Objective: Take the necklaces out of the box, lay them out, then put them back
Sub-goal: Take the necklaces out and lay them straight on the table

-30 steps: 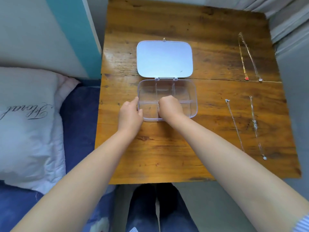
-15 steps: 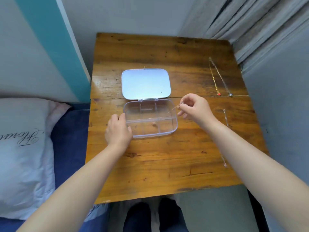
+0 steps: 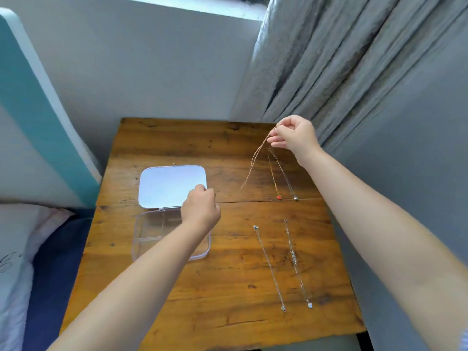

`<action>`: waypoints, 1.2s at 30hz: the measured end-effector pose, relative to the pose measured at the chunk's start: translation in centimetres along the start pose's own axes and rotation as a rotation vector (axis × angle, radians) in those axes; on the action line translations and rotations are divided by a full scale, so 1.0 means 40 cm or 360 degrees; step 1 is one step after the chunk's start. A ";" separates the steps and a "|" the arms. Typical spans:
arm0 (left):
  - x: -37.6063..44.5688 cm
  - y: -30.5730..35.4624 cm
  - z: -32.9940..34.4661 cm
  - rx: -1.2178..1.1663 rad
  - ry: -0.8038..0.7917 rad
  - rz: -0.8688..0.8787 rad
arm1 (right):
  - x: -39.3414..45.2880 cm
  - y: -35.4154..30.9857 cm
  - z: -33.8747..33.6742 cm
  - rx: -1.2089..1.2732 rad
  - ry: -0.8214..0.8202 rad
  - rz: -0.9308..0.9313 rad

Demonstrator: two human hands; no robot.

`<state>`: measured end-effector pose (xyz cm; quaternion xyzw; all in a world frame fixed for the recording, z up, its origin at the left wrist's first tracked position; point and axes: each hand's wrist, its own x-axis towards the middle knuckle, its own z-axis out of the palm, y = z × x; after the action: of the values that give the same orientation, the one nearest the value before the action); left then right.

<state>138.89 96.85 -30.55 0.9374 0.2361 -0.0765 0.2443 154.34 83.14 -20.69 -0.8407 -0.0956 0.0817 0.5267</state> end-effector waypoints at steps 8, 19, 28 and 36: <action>0.089 0.139 0.064 0.0087 -0.0069 -0.0225 | 0.156 0.093 -0.030 -0.0180 -0.0229 -0.0150; 0.052 0.143 0.295 0.0171 -0.0394 -0.0221 | 0.033 0.452 0.001 -0.0947 -0.0728 -0.0294; -0.040 0.126 0.417 0.0041 -0.0221 -0.0105 | -0.157 0.640 0.028 -0.1043 -0.0662 -0.0743; -0.218 0.163 0.471 0.0213 -0.0357 0.0174 | -0.329 0.681 -0.129 -0.0970 -0.0408 -0.0390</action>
<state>133.87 78.97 -41.92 0.9486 0.1502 -0.1830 0.2098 144.85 63.78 -42.54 -0.9245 -0.2810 0.0906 0.2412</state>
